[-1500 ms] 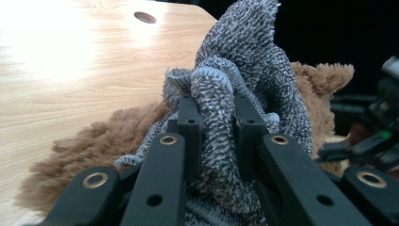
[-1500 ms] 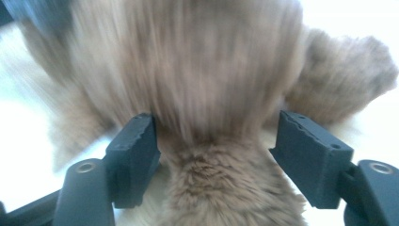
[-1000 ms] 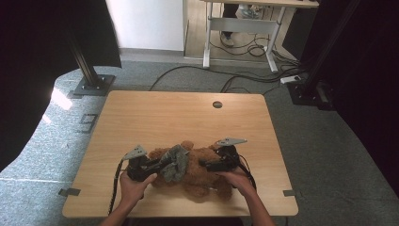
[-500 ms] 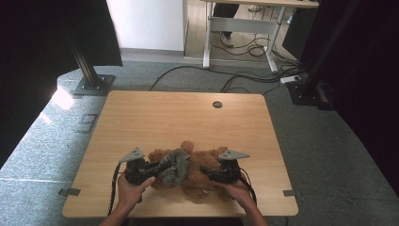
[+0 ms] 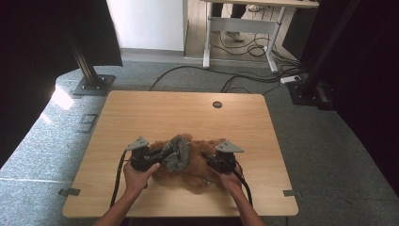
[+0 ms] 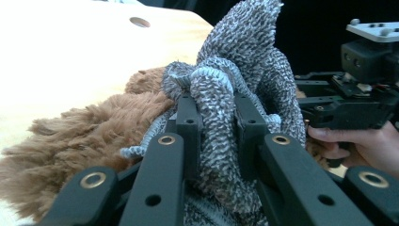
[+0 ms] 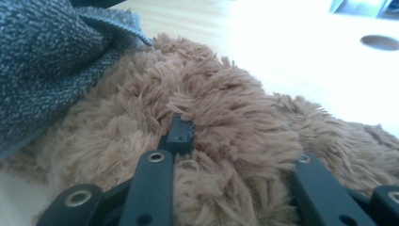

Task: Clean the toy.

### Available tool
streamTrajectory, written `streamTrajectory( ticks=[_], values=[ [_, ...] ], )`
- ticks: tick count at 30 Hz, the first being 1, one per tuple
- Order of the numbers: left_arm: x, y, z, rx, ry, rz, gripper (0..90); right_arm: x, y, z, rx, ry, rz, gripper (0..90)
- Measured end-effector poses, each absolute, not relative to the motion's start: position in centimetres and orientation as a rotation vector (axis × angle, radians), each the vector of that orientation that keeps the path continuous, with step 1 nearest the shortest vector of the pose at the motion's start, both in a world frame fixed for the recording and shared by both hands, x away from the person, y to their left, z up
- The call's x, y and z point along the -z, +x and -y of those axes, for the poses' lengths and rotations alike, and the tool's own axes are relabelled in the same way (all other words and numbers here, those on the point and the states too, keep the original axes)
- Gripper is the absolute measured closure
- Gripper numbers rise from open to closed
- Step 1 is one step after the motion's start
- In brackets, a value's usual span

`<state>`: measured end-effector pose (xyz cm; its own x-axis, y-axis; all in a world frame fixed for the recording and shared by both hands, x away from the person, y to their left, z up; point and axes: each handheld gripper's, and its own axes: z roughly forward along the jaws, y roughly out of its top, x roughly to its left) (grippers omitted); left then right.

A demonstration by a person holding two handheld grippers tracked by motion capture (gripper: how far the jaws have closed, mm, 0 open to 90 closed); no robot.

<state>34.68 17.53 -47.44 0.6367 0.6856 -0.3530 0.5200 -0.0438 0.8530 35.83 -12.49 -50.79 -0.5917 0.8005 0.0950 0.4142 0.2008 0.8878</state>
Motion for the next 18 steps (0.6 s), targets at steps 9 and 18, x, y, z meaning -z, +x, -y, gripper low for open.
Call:
streamTrajectory(
  ticks=[9, 18],
  values=[
    [46.4, 35.5, -18.4, -0.111, 1.647, -1.020, 75.8, 50.9, 37.2, 11.9, -1.380, 1.046, -2.055, 66.7],
    [42.6, 34.9, -14.4, -0.149, 1.713, -0.908, 75.6, 51.6, 32.5, 11.9, -1.391, 0.908, -2.052, 66.5]
  ],
)
